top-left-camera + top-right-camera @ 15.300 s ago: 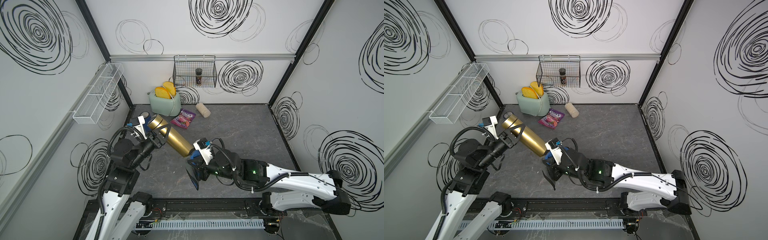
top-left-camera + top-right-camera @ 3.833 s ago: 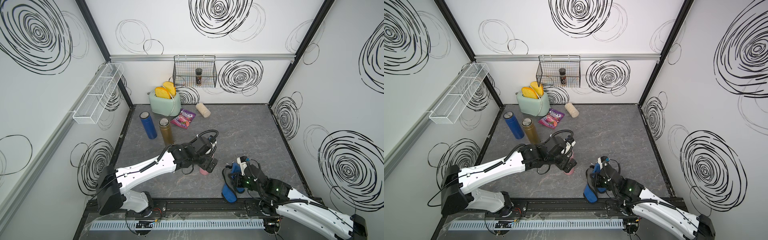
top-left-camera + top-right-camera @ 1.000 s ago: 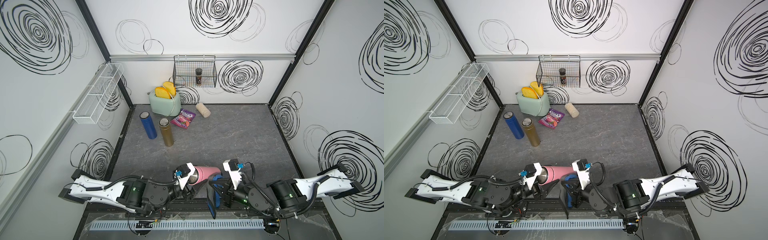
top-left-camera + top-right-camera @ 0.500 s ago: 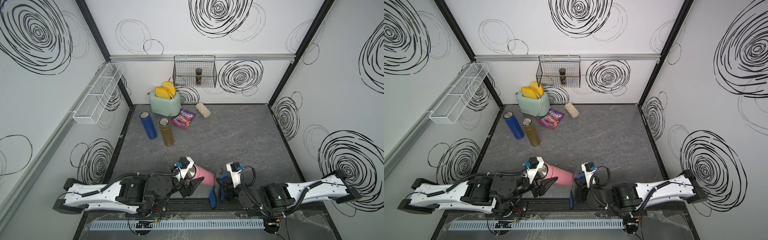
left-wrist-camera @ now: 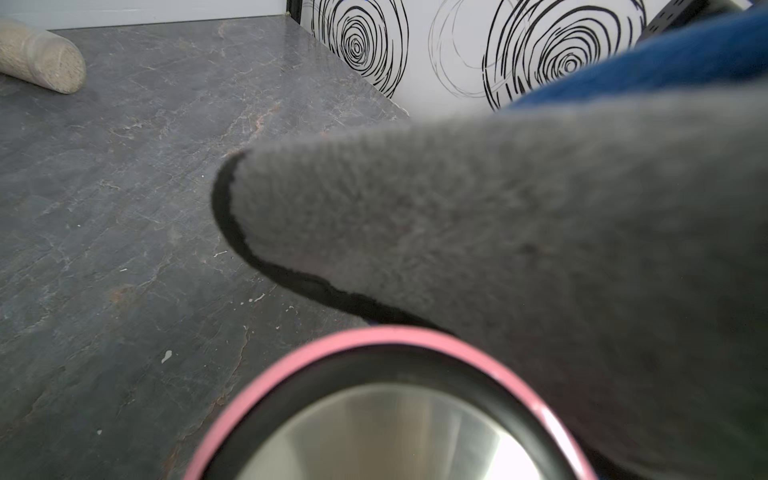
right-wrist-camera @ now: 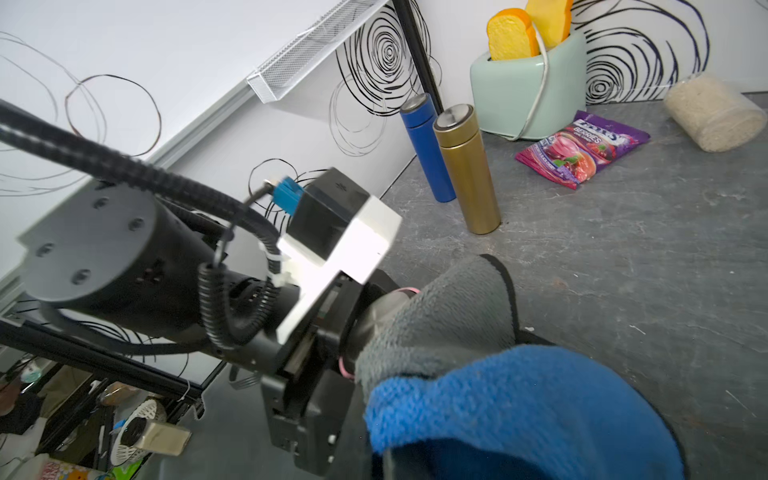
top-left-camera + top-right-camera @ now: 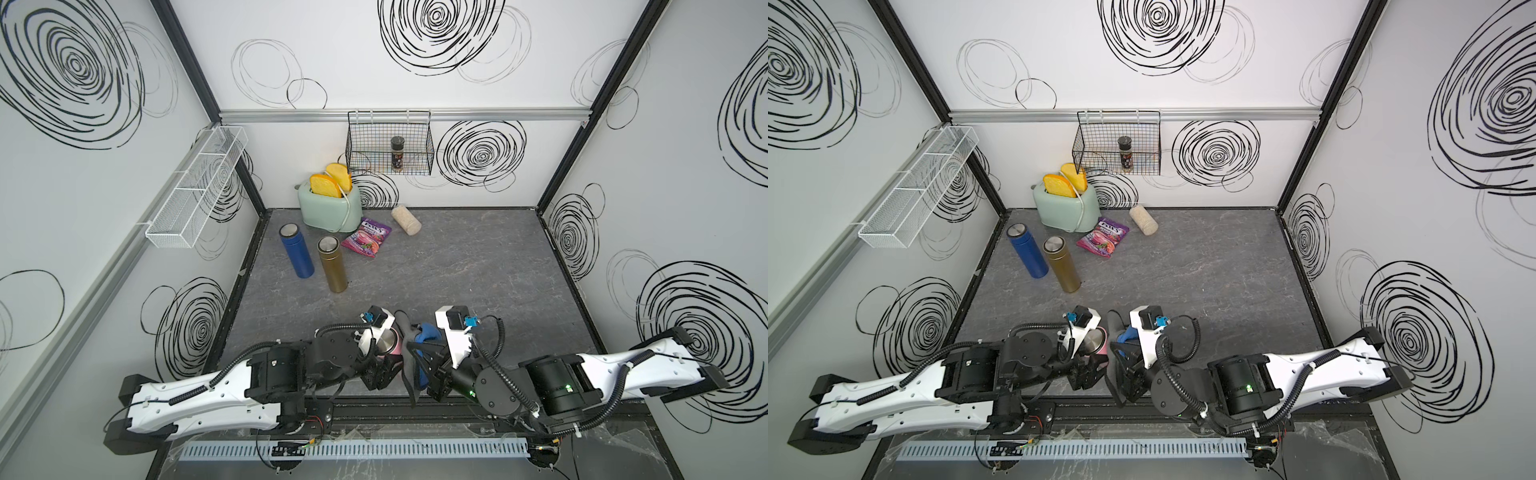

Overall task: Wipe the surface of the thermos
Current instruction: Wipe the dirt from the surface of the thermos.

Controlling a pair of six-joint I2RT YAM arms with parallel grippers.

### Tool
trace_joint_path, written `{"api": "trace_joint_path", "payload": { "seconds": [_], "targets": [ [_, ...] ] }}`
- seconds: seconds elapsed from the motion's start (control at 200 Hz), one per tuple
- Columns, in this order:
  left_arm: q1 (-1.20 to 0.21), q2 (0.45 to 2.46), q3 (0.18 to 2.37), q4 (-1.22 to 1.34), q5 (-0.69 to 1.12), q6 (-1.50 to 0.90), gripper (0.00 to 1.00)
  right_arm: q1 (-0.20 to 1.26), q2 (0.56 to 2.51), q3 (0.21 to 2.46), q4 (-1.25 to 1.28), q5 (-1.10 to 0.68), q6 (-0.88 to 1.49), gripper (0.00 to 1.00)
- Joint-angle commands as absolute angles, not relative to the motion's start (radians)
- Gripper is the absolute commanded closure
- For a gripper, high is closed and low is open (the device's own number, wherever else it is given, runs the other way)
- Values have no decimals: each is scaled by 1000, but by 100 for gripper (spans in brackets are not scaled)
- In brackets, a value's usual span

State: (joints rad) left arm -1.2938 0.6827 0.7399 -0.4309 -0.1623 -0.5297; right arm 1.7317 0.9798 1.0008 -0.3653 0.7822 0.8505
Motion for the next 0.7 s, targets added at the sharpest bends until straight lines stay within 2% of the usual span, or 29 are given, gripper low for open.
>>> {"api": "trace_joint_path", "payload": {
  "seconds": [0.0,0.13,0.22,0.355,0.495,0.575,0.695],
  "targets": [
    [-1276,627,744,-361,-126,-563,100,1688,895,815,-384,751,958,100],
    [-1253,610,732,-370,-115,-554,100,1682,732,582,-253,702,1069,100],
    [-1223,628,716,-350,-77,-551,100,1683,683,573,-172,692,1005,100],
    [-1164,693,715,-336,30,-567,100,1696,827,832,-299,741,870,100],
    [-1151,685,717,-347,23,-584,100,1732,1014,1070,-384,782,753,100],
    [-1140,647,708,-347,27,-596,100,1733,1060,1066,-408,789,772,100],
    [-1115,603,704,-371,37,-603,100,1735,1056,919,-352,797,905,100]
  ]
}}
